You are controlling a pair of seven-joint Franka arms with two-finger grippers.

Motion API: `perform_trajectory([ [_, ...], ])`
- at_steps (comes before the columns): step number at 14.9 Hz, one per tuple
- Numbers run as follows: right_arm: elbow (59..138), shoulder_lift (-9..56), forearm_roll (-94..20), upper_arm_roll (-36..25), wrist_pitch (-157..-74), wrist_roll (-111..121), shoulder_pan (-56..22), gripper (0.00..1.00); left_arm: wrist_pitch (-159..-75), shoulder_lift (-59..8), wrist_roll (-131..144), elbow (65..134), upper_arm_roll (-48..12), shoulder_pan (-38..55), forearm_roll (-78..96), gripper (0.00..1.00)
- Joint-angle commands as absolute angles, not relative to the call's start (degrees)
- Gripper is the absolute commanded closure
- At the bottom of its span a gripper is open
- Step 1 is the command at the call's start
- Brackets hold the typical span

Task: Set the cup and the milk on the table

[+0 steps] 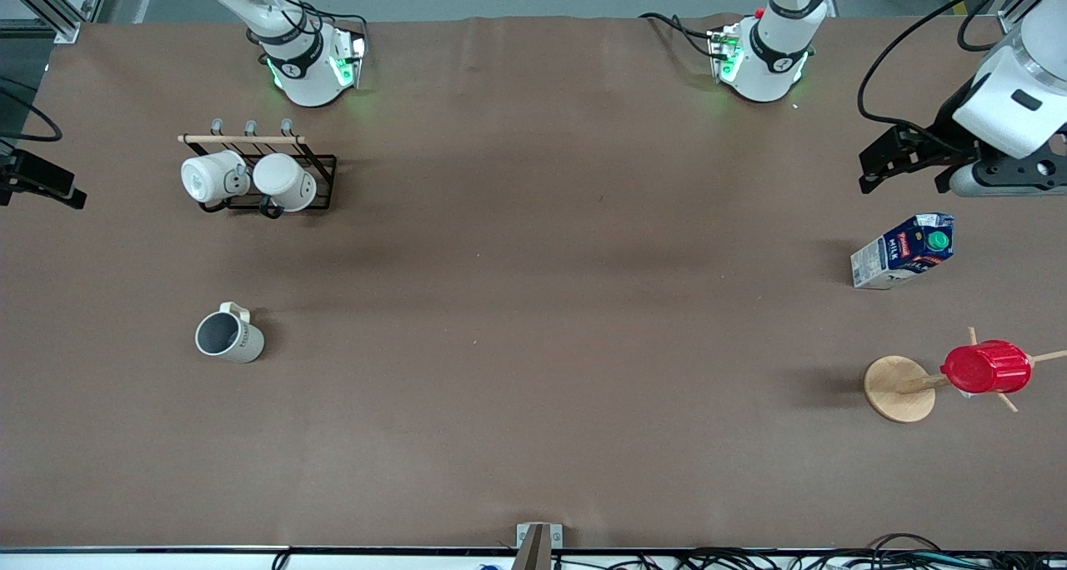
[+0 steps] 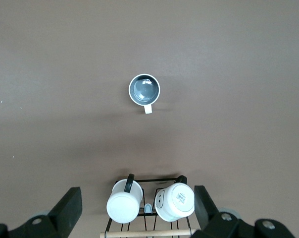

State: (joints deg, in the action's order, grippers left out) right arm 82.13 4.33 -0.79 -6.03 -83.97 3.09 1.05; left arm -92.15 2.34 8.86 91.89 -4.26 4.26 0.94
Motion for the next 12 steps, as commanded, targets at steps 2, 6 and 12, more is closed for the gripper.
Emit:
perform_trajectory([
  [2,82.71,3.43,0.35,-6.15,-83.58,3.6,0.88,0.0,-91.5,3.52,7.21,92.55,-0.1,4.22,0.0,0.02],
  [6,82.79,4.83,-0.26,-6.15,-84.9,3.87,0.88,0.0,-92.81,1.07,4.24,92.64,5.7,3.87,-1.57,0.04],
  [12,102.61,8.61,0.09,-6.42,-110.06,8.7,1.41,0.0,-105.17,-1.76,-4.04,102.71,13.35,3.6,-2.9,0.0],
])
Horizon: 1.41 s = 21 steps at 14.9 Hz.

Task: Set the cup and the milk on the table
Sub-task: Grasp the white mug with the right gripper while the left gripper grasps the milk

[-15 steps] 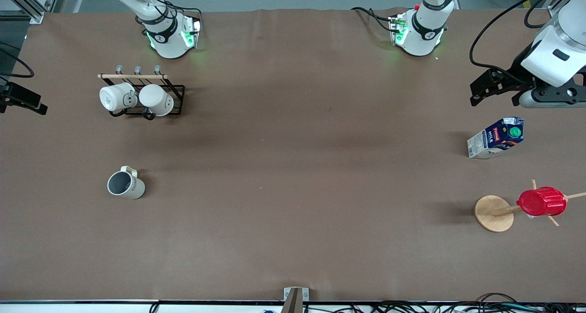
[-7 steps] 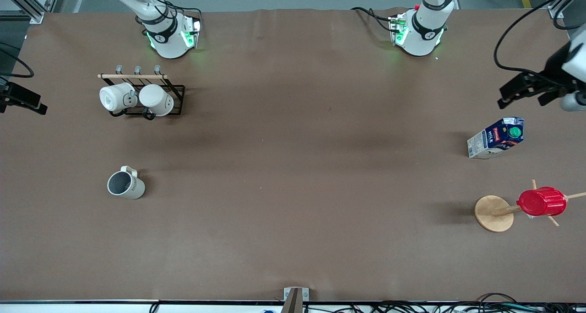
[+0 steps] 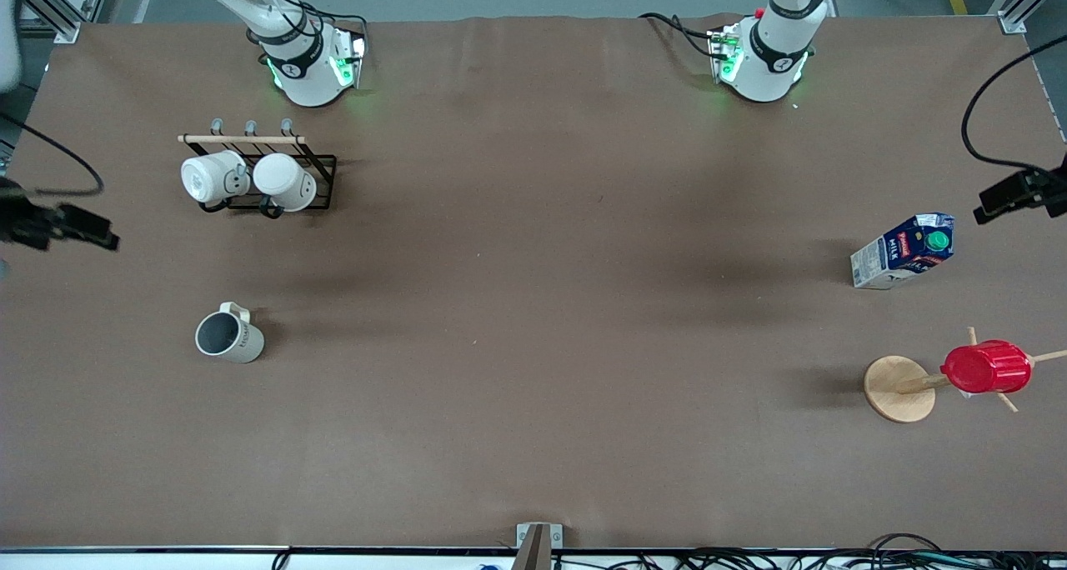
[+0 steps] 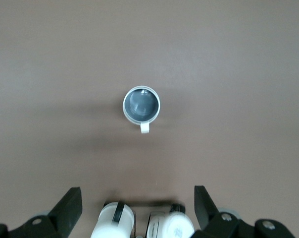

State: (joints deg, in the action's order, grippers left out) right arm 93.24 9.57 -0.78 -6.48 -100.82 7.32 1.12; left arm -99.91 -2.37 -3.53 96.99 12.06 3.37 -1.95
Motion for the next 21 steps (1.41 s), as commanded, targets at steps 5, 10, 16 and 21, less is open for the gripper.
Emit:
perform_trajectory([
  [5,108.28,17.21,-0.09,-6.5,-126.28,11.34,2.11,0.0,-116.16,-1.93,-6.5,114.58,16.26,3.43,-2.9,0.0],
  [10,110.13,25.12,-0.44,-6.5,-139.02,11.34,2.46,0.0,-124.1,-5.09,-6.5,121.01,16.52,2.64,-2.9,0.0],
  [16,110.83,28.3,-0.44,-6.5,-144.05,11.34,2.55,0.35,-125.07,-6.24,-6.5,123.05,16.61,2.64,-2.9,0.06],
  [21,110.31,29.53,-5.95,-6.5,-145.28,11.42,2.64,1.0,-125.07,-6.24,-6.5,123.49,16.61,2.03,-2.9,0.21],
])
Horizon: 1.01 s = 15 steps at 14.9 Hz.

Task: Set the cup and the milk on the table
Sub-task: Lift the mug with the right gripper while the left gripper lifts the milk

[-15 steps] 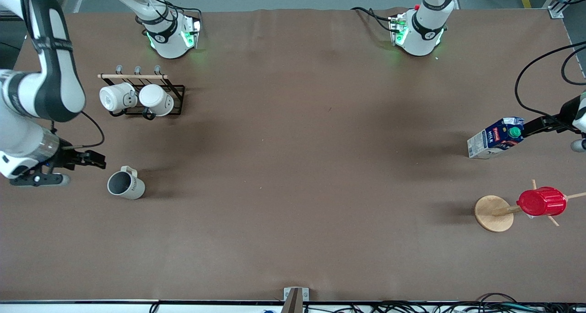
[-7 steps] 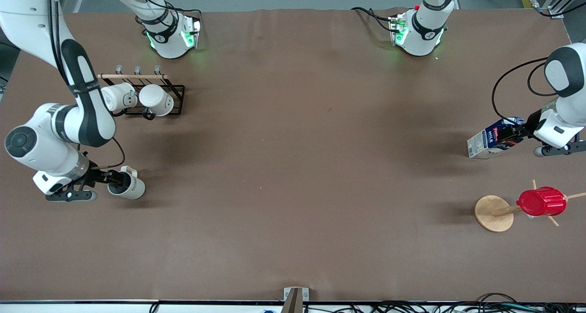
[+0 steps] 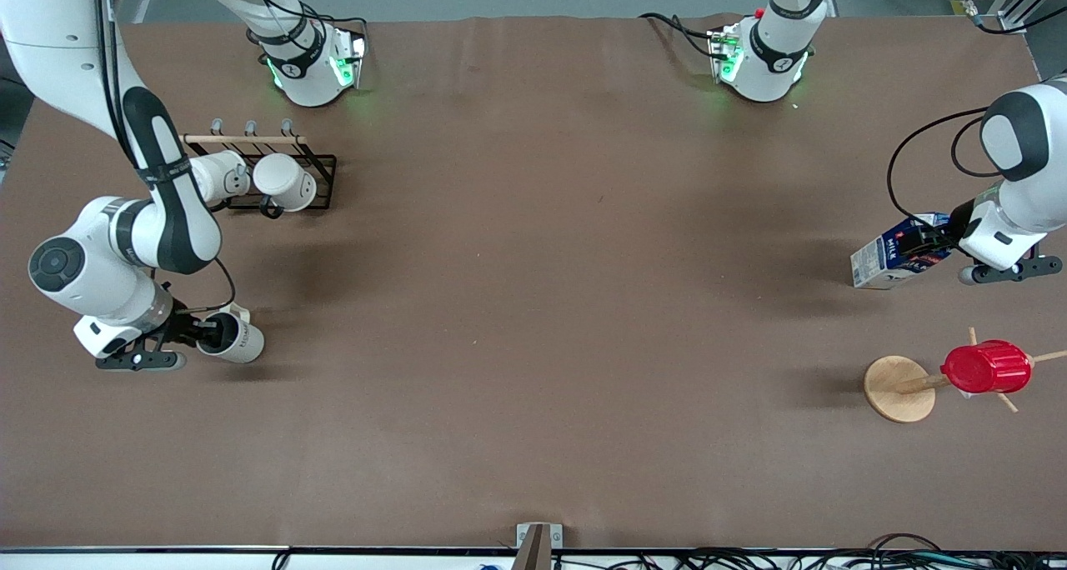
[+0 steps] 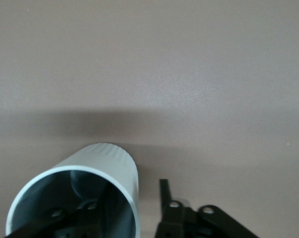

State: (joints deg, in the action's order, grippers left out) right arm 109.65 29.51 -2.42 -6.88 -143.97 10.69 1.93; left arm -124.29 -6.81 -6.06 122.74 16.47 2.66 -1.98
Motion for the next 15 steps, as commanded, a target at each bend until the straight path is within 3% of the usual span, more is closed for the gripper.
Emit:
perform_trajectory([
  [1,110.13,29.53,-6.41,-6.5,-144.76,12.56,2.64,1.0,-124.89,-6.15,-6.5,123.49,16.61,1.76,-2.99,0.27],
  [3,108.47,29.27,-6.5,-6.5,-142.23,13.71,2.29,1.0,-124.63,-6.07,-6.5,123.31,16.61,1.58,-2.99,0.46],
  [5,105.49,28.22,-6.24,-6.15,-134.08,13.62,1.5,1.0,-124.45,-5.45,-5.89,122.7,16.35,1.67,-2.9,0.63],
  [7,103.11,25.85,-6.24,-5.37,-125.9,12.92,-0.17,1.0,-120.96,-4.49,-5.36,119.29,13.56,1.76,-2.9,0.71],
  [11,102.83,22.85,-5.72,3.49,-121.47,5.83,-1.49,1.0,-112.86,-5.01,2.08,109.7,6.09,1.76,-2.9,0.78],
  [15,102.66,23.11,-1.5,15.44,-123.13,-10.86,-2.81,1.0,-112.85,-6.58,13.34,107.59,-6.12,2.11,-2.9,0.77],
])
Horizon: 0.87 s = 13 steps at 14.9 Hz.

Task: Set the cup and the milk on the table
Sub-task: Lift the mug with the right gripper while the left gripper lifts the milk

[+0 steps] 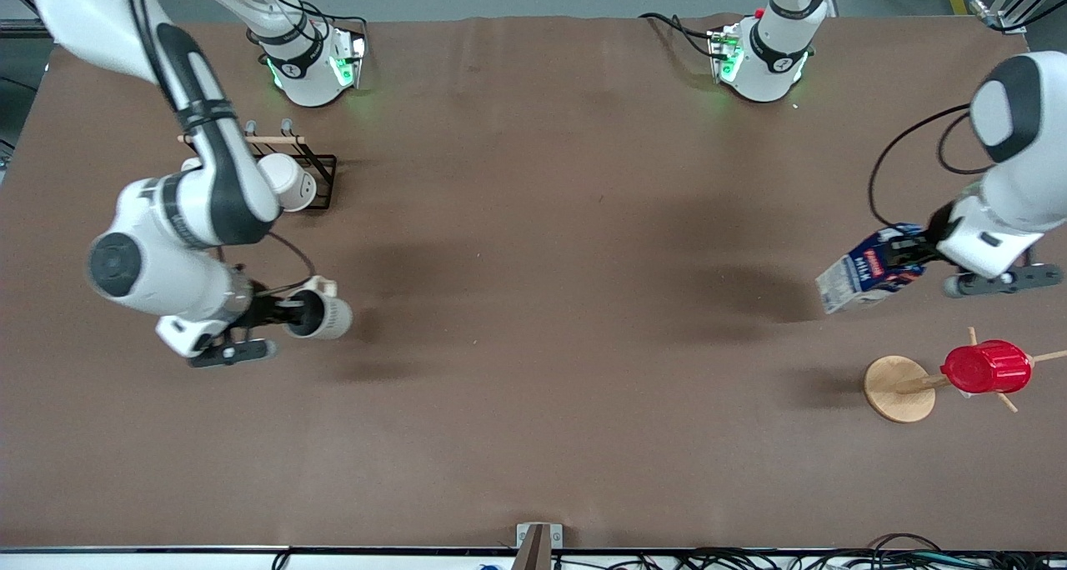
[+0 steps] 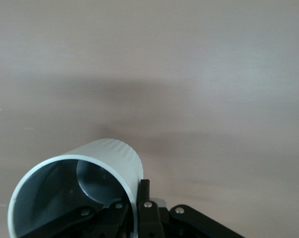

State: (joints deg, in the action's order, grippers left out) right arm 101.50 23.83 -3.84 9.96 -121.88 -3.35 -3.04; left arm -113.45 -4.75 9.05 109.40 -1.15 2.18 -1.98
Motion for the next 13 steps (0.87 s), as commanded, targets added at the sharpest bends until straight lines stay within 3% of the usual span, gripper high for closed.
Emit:
perform_trajectory([
  [1,102.57,23.38,-0.19,17.73,-124.53,-15.16,-2.99,1.0,-112.94,-8.07,15.1,106.71,-8.85,2.28,-3.07,0.77],
  [6,99.77,30.12,14.91,27.32,-129.46,-40.11,-7.2,1.0,-112.68,-13.8,25.3,100.02,-19.15,2.64,-4.3,0.78],
  [9,95.73,36.72,23.88,30.22,-129.55,-51.21,-9.83,1.0,-112.68,-15.9,29.51,98.89,-23.8,2.72,-4.31,0.78],
  [13,90.01,42.71,27.51,30.76,-129.55,-57.21,-14.93,1.0,-111.8,-18.72,34.27,96.77,-29.17,2.81,-6.06,0.78],
])
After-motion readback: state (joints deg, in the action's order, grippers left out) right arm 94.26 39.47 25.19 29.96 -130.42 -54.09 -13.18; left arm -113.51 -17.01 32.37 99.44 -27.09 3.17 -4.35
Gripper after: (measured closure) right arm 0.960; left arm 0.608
